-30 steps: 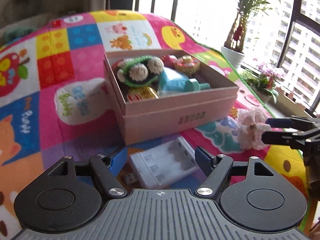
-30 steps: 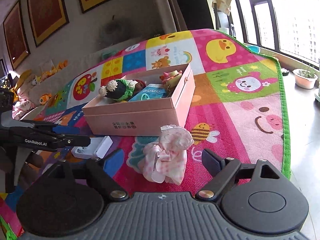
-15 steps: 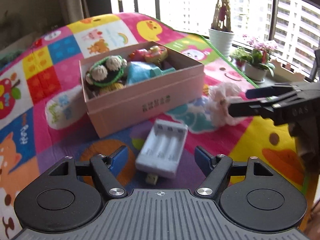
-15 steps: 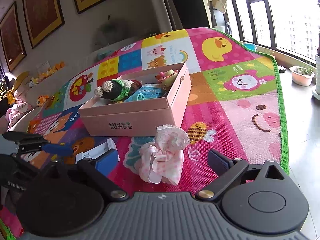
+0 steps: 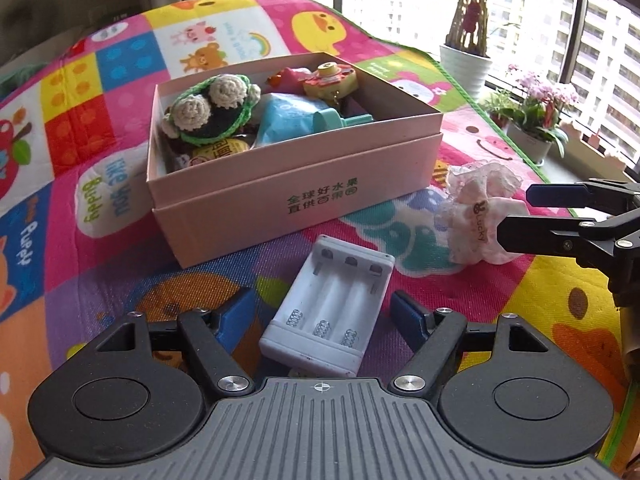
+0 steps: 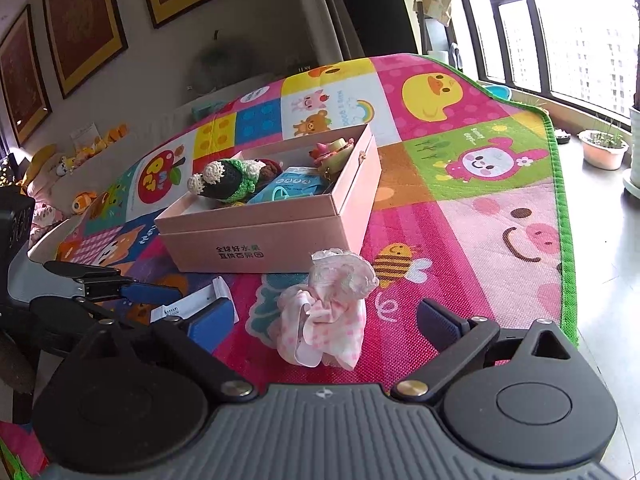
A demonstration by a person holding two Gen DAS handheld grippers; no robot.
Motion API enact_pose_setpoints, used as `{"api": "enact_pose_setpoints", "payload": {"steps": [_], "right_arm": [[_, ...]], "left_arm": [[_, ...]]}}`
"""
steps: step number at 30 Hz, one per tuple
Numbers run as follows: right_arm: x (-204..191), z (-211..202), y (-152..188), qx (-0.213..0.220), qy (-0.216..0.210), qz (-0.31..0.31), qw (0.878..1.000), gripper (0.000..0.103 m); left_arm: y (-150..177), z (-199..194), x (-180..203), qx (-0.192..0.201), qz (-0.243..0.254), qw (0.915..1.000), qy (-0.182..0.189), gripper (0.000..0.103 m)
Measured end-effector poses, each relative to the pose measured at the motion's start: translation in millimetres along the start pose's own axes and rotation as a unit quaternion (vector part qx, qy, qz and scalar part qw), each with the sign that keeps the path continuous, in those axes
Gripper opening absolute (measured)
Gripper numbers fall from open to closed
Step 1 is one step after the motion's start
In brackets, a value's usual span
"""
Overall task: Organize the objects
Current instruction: 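Grasp the white battery charger with the left tool while the right tool holds the flower, then carry the charger and tissue flower over the pink box with both tools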
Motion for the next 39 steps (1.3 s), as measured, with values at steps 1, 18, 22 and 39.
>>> {"api": "enact_pose_setpoints", "payload": {"steps": [1, 18, 22, 39], "right_arm": [[0.1, 0.8, 0.6, -0.002, 0.002, -0.001, 1.000, 0.098], [-32.3, 28.7, 7.2, -0.080, 0.030, -0.127, 0.988, 0.032], [-43.5, 15.4, -4.2, -0.061, 0.028, -0.177, 0.982, 0.020], [-21.2, -34.1, -90.9, 0.059, -0.020, -0.059, 0.996, 0.020]], "left_arm": [[0.3, -0.8, -0.1, 0.002, -0.003, 1.0000, -0.005, 0.077], [38.6, -68.5, 2.0, 0.042, -0.076, 0.9952, -0.046, 0.053], [42.2, -73.9, -1.6, 0.067, -0.096, 0.9920, -0.047, 0.053], [-101.1, -57.0, -13.3, 0.197, -0.080, 0.9761, -0.043, 0.052]]}}
Point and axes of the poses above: each gripper's, at about its wrist camera, not at the fingertips, and z roughly the way its jaws point, x to its right, y to its underside, the point moved 10 cm from there along z, roughly the way its jaws point, and after that the axes turned 12 degrees about x, right-handed, at the moved point
